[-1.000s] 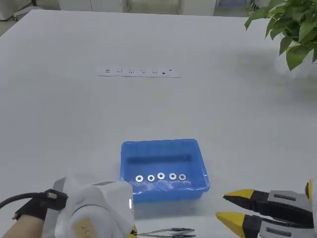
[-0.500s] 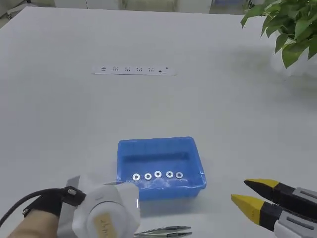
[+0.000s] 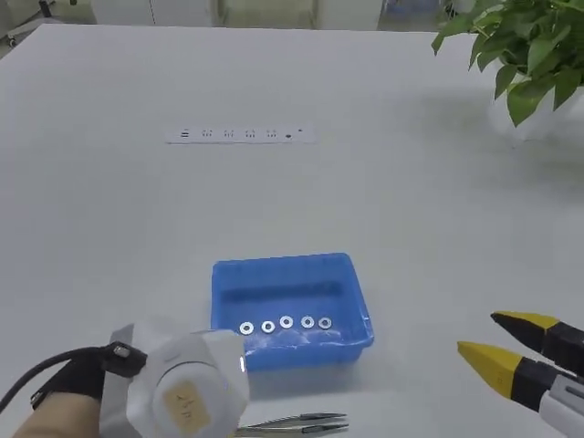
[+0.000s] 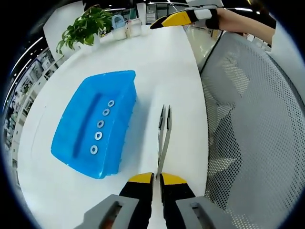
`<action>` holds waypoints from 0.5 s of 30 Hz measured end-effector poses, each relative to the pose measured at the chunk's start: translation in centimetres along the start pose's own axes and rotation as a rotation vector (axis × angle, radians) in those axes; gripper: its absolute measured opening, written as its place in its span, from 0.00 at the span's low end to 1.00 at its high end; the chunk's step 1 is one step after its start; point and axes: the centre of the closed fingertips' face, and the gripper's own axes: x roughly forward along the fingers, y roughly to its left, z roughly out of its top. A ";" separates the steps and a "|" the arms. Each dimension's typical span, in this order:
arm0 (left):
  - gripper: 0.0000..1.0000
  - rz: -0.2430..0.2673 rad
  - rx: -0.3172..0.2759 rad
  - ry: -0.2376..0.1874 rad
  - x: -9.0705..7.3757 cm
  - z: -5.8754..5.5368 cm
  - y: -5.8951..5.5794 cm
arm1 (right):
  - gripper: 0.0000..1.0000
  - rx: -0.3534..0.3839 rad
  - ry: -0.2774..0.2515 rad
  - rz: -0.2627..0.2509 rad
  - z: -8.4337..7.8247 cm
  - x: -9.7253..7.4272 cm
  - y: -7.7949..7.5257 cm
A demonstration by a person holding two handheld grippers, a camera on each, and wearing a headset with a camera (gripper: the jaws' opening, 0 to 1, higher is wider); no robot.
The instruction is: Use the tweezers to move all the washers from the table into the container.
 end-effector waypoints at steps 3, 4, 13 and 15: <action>0.06 0.040 -0.074 -0.055 -1.1 0.6 0.2 | 0.38 -0.025 -0.001 -0.020 0.3 -0.3 -0.4; 0.08 0.062 -0.104 -0.088 -1.8 0.8 0.3 | 0.40 -0.033 -0.001 -0.026 0.4 -0.3 -0.5; 0.33 0.314 -0.331 -0.303 -7.6 0.7 2.7 | 0.56 -0.084 -0.063 -0.003 2.6 0.3 -0.3; 0.39 0.344 -0.394 -0.356 -8.8 0.5 3.0 | 0.59 -0.097 -0.066 0.000 2.9 0.4 -0.1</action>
